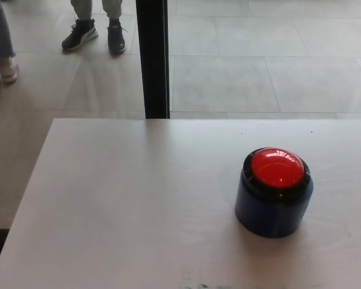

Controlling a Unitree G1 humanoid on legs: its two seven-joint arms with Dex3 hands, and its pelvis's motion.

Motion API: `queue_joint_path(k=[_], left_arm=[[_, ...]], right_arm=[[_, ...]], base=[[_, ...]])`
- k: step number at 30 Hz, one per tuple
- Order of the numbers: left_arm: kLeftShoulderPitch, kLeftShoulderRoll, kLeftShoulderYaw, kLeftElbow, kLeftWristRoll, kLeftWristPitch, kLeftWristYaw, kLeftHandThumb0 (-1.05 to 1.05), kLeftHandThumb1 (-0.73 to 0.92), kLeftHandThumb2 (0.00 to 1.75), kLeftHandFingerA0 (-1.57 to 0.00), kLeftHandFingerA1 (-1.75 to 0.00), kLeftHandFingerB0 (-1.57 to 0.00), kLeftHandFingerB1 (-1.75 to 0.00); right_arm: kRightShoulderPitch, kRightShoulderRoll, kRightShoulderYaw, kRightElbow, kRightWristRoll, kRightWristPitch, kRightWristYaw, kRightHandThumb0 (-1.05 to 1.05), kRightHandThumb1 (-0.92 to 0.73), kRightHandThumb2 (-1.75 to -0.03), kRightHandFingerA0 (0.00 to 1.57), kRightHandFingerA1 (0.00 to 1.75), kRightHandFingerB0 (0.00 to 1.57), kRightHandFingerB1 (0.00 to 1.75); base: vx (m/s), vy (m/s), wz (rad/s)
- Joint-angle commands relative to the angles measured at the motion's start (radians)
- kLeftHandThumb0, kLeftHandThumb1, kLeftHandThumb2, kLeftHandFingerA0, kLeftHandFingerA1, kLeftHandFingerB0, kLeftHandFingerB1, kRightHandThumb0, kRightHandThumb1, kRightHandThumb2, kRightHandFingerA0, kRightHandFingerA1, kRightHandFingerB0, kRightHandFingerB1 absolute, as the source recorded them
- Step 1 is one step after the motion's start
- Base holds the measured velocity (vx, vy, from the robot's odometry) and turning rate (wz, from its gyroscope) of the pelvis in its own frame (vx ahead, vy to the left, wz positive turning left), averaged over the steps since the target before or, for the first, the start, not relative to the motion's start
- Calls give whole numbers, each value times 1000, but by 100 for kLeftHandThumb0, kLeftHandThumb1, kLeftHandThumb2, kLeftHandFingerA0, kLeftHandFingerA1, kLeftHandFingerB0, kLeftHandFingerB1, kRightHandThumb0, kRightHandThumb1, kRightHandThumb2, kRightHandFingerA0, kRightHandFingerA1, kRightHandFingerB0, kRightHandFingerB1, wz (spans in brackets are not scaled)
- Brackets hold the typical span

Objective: The robot uses its right hand to press the red button kept in the middle of the desk

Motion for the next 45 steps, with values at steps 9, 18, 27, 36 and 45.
queue_joint_path(k=[9, 18, 27, 36, 45], left_arm=[[0, 67, -14, 37, -25, -28, -1, -68, 74, 62, -43, -46, -28, -36], [-29, -26, 18, -55, -3, -250, 235, -22, 79, 67, -103, -118, -82, -70], [-45, -66, 35, -104, -2, -301, 317, -7, 71, 85, -75, -174, -74, -126], [-23, -89, -47, -138, 40, -330, 281, -8, 73, 81, -77, -175, -72, -126], [10, -103, -80, -170, 22, -313, 258, -13, 77, 78, -78, -175, -69, -127]], right_arm=[[-20, -65, -172, -16, 74, -115, -264, -33, -81, -64, 67, 91, 53, 53], [-210, -170, -196, -71, 31, -310, -364, -36, -55, -98, 126, 138, 74, 95], [-412, -193, -147, -197, 23, -396, -347, -31, -53, -94, 113, 149, 92, 121], [-590, -42, 124, -560, 38, -279, -209, -5, -64, -108, 97, 175, 78, 119], [-755, 84, 452, -473, -74, -304, -105, -26, -49, -118, 91, 175, 77, 163]], base=[[0, 0, 0], [0, 0, 0], [0, 0, 0], [0, 0, 0], [0, 0, 0]])
